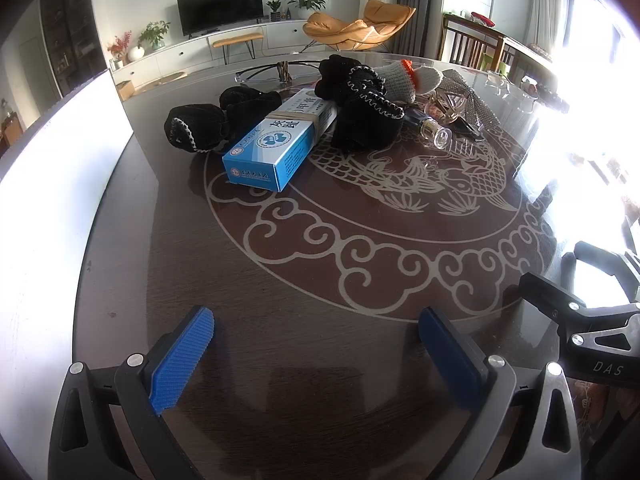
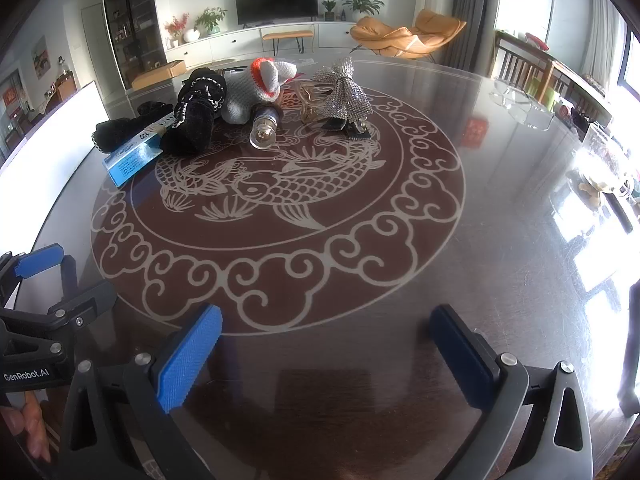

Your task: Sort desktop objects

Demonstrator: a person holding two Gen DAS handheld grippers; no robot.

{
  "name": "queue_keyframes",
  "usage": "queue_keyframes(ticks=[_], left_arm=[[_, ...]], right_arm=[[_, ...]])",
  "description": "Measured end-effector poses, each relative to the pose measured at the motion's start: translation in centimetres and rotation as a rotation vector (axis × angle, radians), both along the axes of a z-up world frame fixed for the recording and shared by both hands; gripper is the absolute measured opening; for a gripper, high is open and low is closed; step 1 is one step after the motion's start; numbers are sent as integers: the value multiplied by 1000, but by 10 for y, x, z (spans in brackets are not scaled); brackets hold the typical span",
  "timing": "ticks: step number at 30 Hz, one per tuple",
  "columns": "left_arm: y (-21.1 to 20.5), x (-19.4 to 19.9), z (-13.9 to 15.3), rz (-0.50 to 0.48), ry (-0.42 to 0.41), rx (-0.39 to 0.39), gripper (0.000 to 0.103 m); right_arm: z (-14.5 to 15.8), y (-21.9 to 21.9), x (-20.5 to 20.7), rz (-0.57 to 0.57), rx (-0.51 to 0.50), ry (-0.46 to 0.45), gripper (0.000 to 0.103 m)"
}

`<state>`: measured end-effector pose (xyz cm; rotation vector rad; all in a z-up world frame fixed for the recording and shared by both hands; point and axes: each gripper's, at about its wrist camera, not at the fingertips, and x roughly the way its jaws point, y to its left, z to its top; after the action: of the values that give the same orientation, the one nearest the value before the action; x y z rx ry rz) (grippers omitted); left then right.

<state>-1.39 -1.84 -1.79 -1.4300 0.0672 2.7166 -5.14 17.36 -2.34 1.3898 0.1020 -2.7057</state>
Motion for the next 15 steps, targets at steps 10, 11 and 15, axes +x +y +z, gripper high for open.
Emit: queue_keyframes(ticks=[10, 11, 15], left_arm=[[0, -1, 0, 0, 0, 0, 103], [0, 0, 0, 0, 0, 0, 103], [1, 0, 0, 1, -1, 0, 103]], right_arm=[[0, 0, 0, 0, 0, 0, 103], [0, 0, 0, 0, 0, 0, 103], [0, 0, 0, 0, 0, 0, 103]])
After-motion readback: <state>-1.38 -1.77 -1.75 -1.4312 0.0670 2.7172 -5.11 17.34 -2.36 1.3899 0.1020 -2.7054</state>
